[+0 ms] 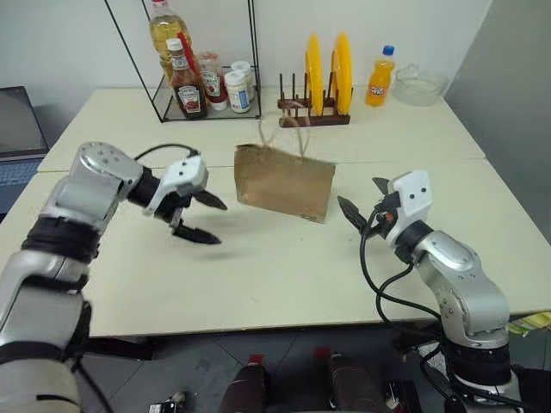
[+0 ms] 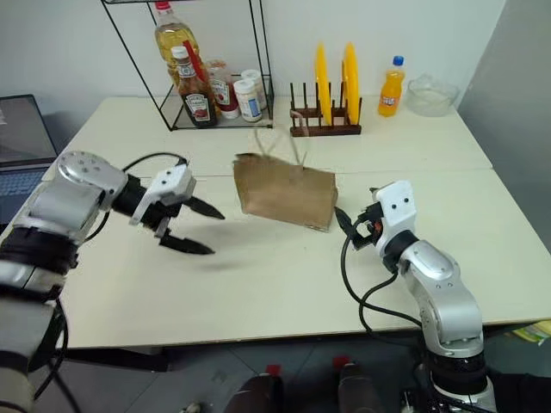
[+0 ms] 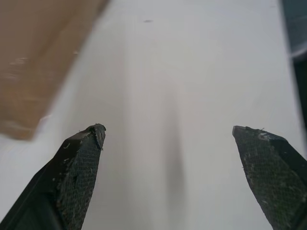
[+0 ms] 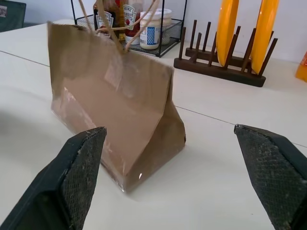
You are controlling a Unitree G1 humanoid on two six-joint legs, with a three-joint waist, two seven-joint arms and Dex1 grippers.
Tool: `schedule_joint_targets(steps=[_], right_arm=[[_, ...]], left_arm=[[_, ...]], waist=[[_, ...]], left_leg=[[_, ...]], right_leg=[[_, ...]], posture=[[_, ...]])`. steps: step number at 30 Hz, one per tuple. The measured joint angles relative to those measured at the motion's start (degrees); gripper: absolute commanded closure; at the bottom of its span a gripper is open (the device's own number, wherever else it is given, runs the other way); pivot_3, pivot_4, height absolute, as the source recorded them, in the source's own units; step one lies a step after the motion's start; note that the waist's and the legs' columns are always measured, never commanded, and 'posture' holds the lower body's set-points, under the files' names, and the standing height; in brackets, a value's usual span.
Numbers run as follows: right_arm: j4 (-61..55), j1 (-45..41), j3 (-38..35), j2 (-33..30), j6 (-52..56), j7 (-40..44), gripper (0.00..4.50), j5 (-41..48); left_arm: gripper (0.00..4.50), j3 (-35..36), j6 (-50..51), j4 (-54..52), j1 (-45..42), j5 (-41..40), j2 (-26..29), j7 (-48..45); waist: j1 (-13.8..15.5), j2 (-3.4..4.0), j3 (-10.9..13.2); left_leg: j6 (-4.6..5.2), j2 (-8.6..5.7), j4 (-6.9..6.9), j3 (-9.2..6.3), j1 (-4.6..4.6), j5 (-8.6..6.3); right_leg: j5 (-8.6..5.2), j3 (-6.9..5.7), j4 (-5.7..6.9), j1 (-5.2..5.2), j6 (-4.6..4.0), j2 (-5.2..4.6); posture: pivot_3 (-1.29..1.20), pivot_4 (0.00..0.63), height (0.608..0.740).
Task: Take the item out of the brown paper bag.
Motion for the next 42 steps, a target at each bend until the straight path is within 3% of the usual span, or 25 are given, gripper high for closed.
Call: schedule_joint_targets(steps=[4, 8, 12, 17, 22, 28, 34, 42], right_arm=[[2.1, -0.9, 0.01, -0.79, -1.68, 0.57, 0.01, 0.03], [2.81, -1.15, -0.02, -1.25, -2.41, 1.13, 0.01, 0.09], [3.04, -1.09, 0.05, -3.02, -3.11, 1.89, 0.01, 0.2], [1.58, -1.41, 1.3, -6.03, -2.57, 6.0, 0.01, 2.7], [0.05, -1.84, 3.52, -7.09, -1.2, 7.87, 0.01, 4.59], [-1.0, -1.41, 3.5, -7.29, 0.37, 6.03, 0.01, 4.45], [-4.69, 1.62, 3.39, -7.29, 2.08, 3.98, 0.01, 4.48], [-5.5, 2.59, 3.4, -7.25, 2.36, 2.88, 0.01, 4.55]], left_arm=[[0.0, 0.98, 2.97, -10.15, 7.73, -2.31, 2.53, 0.01], [0.0, 2.64, 2.55, -8.66, 7.99, -1.28, 1.41, 1.19], [0.0, 9.3, -1.52, 5.27, -2.16, 1.78, -4.28, 10.67], [0.0, 17.06, -9.15, 26.42, -15.97, 5.22, -16.35, 30.47], [0.0, 17.28, -19.64, 43.63, -24.36, 12.72, -24.65, 46.74], [0.0, 13.49, -26.24, 55.08, -28.12, 23.78, -29.32, 61.04], [0.0, 12.21, -25.07, 57.96, -29.09, 28.38, -30.6, 53.34], [0.0, 12.22, -23.68, 57.81, -30.69, 29.22, -27.26, 28.91]], waist=[[0.24, 0.0, 0.0], [0.72, 0.0, 0.0], [1.21, -0.02, 0.0], [1.56, -0.05, -0.02], [1.27, -0.06, -0.01], [1.03, -0.07, 0.0], [0.96, -0.08, 0.0], [1.02, -0.08, 0.0]], left_leg=[[0.03, 0.01, 0.02, 0.05, 0.03, 0.01], [0.06, 0.02, 0.02, 0.01, 0.02, 0.02], [0.09, -0.06, 0.07, 0.02, 0.03, 0.04], [0.08, -0.09, 0.09, -0.02, 0.02, 0.05], [0.08, -0.15, 0.07, 0.04, 0.01, 0.05], [0.08, -0.2, 0.05, 0.04, 0.0, 0.05], [0.08, -0.23, 0.05, 0.08, -0.03, 0.05], [0.08, -0.22, 0.07, 0.13, -0.02, 0.05]], right_leg=[[0.0, 0.0, 0.01, 0.03, 0.0, 0.01], [-0.01, -0.08, 0.04, 0.04, 0.0, 0.04], [-0.01, -0.16, 0.02, 0.11, 0.0, 0.0], [0.0, -0.16, -0.02, 0.11, 0.01, -0.03], [0.0, -0.07, -0.03, 0.05, 0.01, -0.06], [0.0, -0.07, 0.02, 0.03, 0.01, -0.06], [0.0, -0.1, 0.0, 0.03, 0.01, -0.04], [-0.01, -0.15, -0.02, 0.11, 0.02, -0.04]], posture=[[0.0, 0.15, 0.74], [0.0, 0.15, 0.74], [0.0, 0.15, 0.74], [0.0, 0.15, 0.74], [0.0, 0.15, 0.74], [0.0, 0.15, 0.74], [0.0, 0.15, 0.74], [0.0, 0.15, 0.74]])
